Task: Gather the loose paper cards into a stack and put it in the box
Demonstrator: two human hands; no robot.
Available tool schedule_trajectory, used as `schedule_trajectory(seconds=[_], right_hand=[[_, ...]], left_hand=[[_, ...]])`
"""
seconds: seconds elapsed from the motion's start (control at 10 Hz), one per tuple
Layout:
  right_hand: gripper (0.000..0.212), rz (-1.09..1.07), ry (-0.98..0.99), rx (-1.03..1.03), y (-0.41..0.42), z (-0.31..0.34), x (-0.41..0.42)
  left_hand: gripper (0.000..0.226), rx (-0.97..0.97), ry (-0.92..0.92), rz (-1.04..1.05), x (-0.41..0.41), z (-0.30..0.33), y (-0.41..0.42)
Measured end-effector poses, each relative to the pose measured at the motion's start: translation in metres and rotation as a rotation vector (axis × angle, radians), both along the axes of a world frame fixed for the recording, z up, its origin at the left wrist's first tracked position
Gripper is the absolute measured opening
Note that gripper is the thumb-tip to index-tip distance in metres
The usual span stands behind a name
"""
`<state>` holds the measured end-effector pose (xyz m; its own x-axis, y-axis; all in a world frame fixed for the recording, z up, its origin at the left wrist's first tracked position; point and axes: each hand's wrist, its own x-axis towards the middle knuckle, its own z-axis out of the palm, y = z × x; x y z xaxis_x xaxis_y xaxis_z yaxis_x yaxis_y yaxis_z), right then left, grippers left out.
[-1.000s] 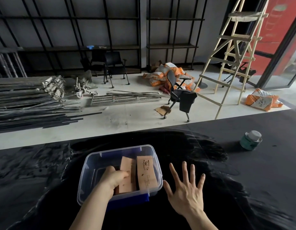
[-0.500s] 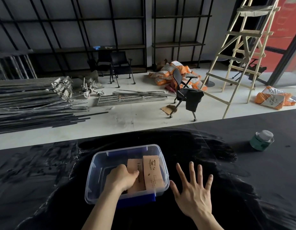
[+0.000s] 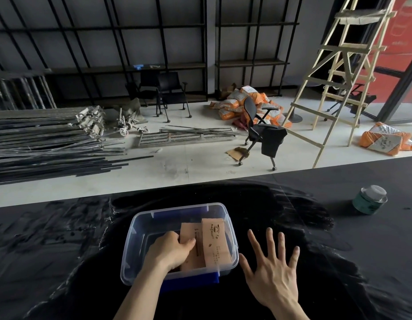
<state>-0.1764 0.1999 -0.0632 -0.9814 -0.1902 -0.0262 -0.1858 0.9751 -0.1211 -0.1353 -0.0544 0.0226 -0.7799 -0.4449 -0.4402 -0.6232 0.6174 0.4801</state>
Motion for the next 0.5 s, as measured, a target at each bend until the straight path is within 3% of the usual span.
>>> schedule_trajectory(seconds=[0.1,0.3,0.4,0.5], right_hand=[[0.086,-0.006,-0.052,0.019,0.001,0.003,0.000],[0.073,-0.055,-0.144,-0.079,-0.002,0.046,-0.013],[0.070,-0.058,-0.008,-0.162,-0.008,0.082,-0.023],[0.072,0.091,0.013,-0.171,-0.028,0.113,-0.026]], left_hand=[[0.059,-0.130,0.053,-0.016,0.012,0.011,-0.004],[0.063,-0.396,0.281,-0.052,0.045,0.044,-0.018],[0.072,-0.558,0.300,-0.088,0.059,0.057,-0.033],[0.089,-0.693,0.267,-0.142,0.068,0.069,-0.048]])
